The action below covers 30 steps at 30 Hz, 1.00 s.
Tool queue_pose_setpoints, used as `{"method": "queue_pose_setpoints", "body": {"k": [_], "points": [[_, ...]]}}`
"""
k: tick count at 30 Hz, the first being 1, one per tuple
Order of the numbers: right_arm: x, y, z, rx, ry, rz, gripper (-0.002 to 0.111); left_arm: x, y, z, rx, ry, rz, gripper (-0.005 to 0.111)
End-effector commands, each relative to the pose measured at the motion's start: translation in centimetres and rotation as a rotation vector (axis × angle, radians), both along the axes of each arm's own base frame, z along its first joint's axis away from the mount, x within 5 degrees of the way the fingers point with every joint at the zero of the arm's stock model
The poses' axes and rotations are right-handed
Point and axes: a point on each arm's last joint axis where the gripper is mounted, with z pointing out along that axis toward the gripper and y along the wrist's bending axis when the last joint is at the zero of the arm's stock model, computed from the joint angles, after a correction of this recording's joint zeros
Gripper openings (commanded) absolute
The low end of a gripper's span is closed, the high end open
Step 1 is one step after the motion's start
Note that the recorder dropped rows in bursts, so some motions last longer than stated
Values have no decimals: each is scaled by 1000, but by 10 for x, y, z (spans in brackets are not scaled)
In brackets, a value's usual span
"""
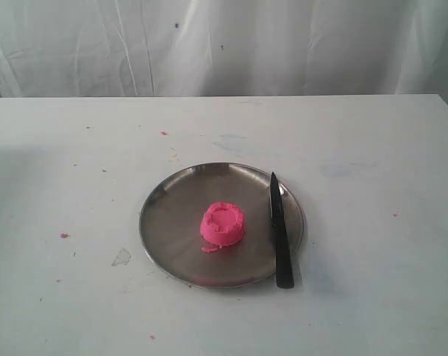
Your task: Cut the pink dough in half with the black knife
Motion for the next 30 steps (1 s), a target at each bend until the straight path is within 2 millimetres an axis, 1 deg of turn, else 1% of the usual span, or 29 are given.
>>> {"method": "queue_pose_setpoints", "body": {"k": [1,4,6,9,11,14,16,21,23,28,30], "points": [[0,-1,0,7,-9,-9,0,0,0,-1,-4,-1,2,0],[0,-1,0,30,-6,-10,0,0,0,-1,-4,-1,2,0],[0,-1,0,88,16,-14,0,0,0,-1,-4,-1,2,0],[0,-1,1,247,64,-24,0,0,0,-1,-4,-1,2,0],[0,-1,1,403,118,-34,0,0,0,-1,-4,-1,2,0],[0,-1,2,557,175,-44,0,0,0,-1,-4,-1,2,0],[0,0,2,582,175,-43,0,0,0,-1,-4,-1,2,0],[0,-1,8,591,110,-24,0,0,0,-1,-4,-1,2,0],[0,-1,8,597,113,-24,0,0,0,-1,-4,-1,2,0],[0,0,7,702,171,-19,0,0,0,-1,-4,-3,3,0],[-2,1,17,748,164,13,0,0,0,-1,-4,-3,3,0]]}}
